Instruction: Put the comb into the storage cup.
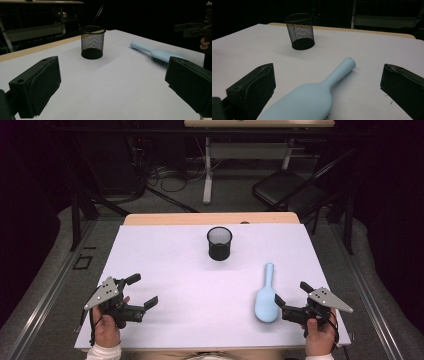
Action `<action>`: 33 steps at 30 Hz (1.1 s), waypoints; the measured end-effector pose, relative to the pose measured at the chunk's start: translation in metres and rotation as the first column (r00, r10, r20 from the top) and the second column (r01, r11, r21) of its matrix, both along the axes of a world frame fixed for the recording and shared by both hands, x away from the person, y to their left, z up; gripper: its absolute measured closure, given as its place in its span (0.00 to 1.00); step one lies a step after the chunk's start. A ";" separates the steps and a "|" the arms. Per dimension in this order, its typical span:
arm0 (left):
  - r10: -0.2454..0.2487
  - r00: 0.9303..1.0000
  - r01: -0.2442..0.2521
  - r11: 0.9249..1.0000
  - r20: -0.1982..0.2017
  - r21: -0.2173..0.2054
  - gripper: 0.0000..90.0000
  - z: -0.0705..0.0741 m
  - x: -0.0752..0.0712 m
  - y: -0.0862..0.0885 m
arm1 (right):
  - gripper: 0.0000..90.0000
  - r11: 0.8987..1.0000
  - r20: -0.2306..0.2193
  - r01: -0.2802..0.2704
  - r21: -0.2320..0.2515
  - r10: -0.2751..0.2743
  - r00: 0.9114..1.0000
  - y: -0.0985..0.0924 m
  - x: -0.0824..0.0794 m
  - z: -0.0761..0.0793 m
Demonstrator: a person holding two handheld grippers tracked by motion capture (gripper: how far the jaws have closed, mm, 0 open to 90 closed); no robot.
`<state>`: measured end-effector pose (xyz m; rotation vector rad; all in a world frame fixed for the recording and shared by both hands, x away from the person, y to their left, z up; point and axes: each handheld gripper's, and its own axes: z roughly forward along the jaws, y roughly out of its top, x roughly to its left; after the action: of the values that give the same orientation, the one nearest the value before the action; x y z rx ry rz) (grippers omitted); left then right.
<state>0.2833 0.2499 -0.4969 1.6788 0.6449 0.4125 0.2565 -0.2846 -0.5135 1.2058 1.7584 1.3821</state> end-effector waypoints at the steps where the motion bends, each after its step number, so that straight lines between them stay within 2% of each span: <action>1: 0.000 1.000 0.000 1.000 0.000 0.000 0.00 0.000 0.000 0.000 | 0.00 1.000 -0.003 0.002 -0.001 -0.002 1.000 0.000 0.001 0.000; 13: -0.010 1.000 0.011 1.000 -0.025 0.012 0.00 -0.004 0.001 -0.004 | 0.00 0.999 -0.054 -0.029 -0.036 0.027 0.998 0.002 0.009 0.002; 19: 0.034 0.998 -0.034 0.999 -0.054 0.009 0.00 -0.005 0.003 -0.006 | 0.00 0.999 -0.104 -0.011 -0.044 0.006 0.995 0.003 0.016 0.001; 21: 0.051 0.997 -0.050 0.999 -0.062 0.022 0.00 -0.007 0.005 -0.007 | 0.00 0.999 -0.128 0.009 -0.046 -0.015 0.992 0.003 0.018 -0.001; 23: 0.058 0.996 -0.056 0.998 -0.062 0.032 0.00 -0.008 0.006 -0.007 | 0.00 0.999 -0.126 0.014 -0.046 -0.019 0.992 0.004 0.018 -0.001; 24: 0.045 0.996 -0.043 0.999 -0.076 0.024 0.00 -0.008 0.007 -0.007 | 0.00 0.999 -0.127 0.016 -0.045 -0.022 0.992 0.004 0.018 -0.001; 29: 0.052 0.995 -0.052 0.999 -0.082 0.001 0.00 -0.008 0.007 -0.006 | 0.00 0.999 -0.126 0.017 -0.038 -0.022 0.992 0.005 0.018 0.000; 33: 0.055 0.994 -0.056 0.998 -0.090 -0.008 0.00 -0.008 0.009 -0.006 | 0.00 0.999 -0.133 0.011 -0.051 -0.017 0.991 0.005 0.019 0.000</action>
<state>0.2921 0.2441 -0.5053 1.6799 0.7600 0.3748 0.2755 -0.2800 -0.5132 1.3071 1.8605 1.2675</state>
